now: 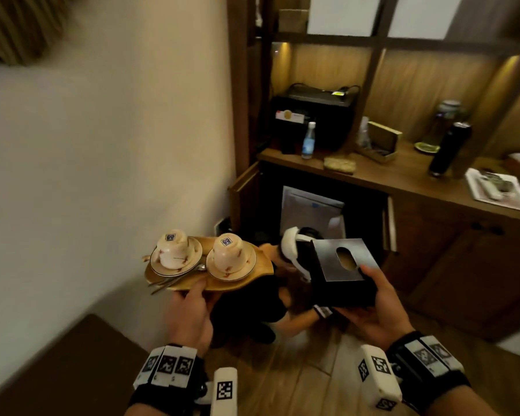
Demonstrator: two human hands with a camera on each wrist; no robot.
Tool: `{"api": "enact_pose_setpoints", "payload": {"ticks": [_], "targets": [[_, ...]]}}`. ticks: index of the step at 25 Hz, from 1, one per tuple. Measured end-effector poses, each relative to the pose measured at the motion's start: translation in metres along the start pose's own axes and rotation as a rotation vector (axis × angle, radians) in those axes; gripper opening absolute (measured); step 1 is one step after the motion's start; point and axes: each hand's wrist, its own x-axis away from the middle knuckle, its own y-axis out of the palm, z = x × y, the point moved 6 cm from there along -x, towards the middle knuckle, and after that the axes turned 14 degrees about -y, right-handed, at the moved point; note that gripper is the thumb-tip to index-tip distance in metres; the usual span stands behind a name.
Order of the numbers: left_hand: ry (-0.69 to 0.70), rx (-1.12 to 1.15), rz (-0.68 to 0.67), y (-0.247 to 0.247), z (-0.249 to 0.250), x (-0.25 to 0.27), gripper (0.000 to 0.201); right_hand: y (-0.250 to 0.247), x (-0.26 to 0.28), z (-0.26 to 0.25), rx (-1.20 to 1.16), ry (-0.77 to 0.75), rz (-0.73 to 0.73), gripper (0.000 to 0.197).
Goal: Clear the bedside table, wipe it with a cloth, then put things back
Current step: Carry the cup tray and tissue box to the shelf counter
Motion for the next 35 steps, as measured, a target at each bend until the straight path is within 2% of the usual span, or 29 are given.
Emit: {"api": "enact_pose_setpoints", "payload": {"ticks": [3,6,9,14,18,20,22,24,27,30,33,35], "targets": [[-0.030,-0.069,-0.011,0.080,-0.045,-0.023,0.016,-0.066,-0.049,-0.038,-0.029,-0.024,0.105,0.056],[-0.036,-0.131,-0.019,0.155,-0.089,-0.045,0.029,-0.120,-0.092,-0.076,-0.045,-0.048,0.123,0.067],[-0.045,-0.134,-0.030,0.240,-0.134,-0.064,0.037,-0.175,-0.133,-0.120,-0.054,-0.092,0.169,0.056],[-0.063,-0.134,-0.084,0.360,-0.192,-0.093,0.031,-0.253,-0.199,-0.172,-0.143,-0.130,0.311,0.059],[-0.089,-0.204,-0.147,0.451,-0.233,-0.133,0.019,-0.305,-0.258,-0.205,-0.208,-0.182,0.383,0.072],[-0.107,-0.225,-0.162,0.495,-0.255,-0.156,0.019,-0.325,-0.290,-0.224,-0.218,-0.201,0.416,0.078],[-0.114,-0.232,-0.164,0.533,-0.273,-0.182,0.028,-0.339,-0.322,-0.240,-0.232,-0.226,0.440,0.084],[-0.141,-0.226,-0.192,0.576,-0.292,-0.210,0.030,-0.352,-0.362,-0.257,-0.242,-0.240,0.448,0.079],[-0.184,-0.252,-0.191,0.638,-0.315,-0.253,0.019,-0.363,-0.429,-0.278,-0.258,-0.227,0.462,0.069],[-0.212,-0.242,-0.187,0.693,-0.331,-0.288,0.017,-0.363,-0.484,-0.300,-0.235,-0.202,0.493,0.061],[-0.224,-0.252,-0.155,0.734,-0.343,-0.313,0.027,-0.361,-0.532,-0.317,-0.234,-0.199,0.510,0.060],[-0.226,-0.257,-0.121,0.757,-0.352,-0.333,0.024,-0.362,-0.567,-0.324,-0.238,-0.182,0.526,0.062]]}}
